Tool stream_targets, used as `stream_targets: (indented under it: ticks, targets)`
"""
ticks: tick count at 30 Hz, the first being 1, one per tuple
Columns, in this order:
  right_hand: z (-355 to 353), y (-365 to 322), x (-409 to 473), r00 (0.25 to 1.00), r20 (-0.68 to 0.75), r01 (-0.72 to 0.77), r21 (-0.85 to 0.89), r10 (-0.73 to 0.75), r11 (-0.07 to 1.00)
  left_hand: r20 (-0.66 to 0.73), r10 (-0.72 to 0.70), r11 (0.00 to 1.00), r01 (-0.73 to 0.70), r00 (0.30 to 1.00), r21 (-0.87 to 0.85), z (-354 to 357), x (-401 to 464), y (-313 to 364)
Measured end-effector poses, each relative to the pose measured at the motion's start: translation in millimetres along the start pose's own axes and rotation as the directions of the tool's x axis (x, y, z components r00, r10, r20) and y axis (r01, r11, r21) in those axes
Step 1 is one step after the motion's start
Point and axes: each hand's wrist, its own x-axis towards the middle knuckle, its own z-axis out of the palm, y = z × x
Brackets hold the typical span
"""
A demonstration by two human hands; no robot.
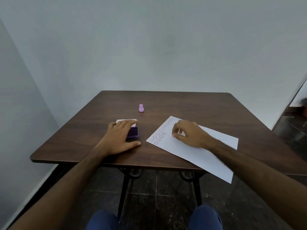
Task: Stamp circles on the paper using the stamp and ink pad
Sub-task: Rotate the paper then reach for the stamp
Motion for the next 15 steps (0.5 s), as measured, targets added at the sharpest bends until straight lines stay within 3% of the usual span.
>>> stream_targets:
  ticks: [5, 15]
  targets:
    - [6.7, -11.0, 55.6, 0.994, -0.111, -0.01, 0.07, 0.017, 0.997, 0.008, -0.051, 0.997, 0.052, 0.999, -0.056, -3.2, -9.4, -27.7]
    - [45.0, -28.6, 198.4, 0.993, -0.036, -0.1, 0.203, 0.109, 0.974, -0.04, -0.078, 0.98, 0.069, 0.996, -0.189, 4.9, -9.7, -42.2]
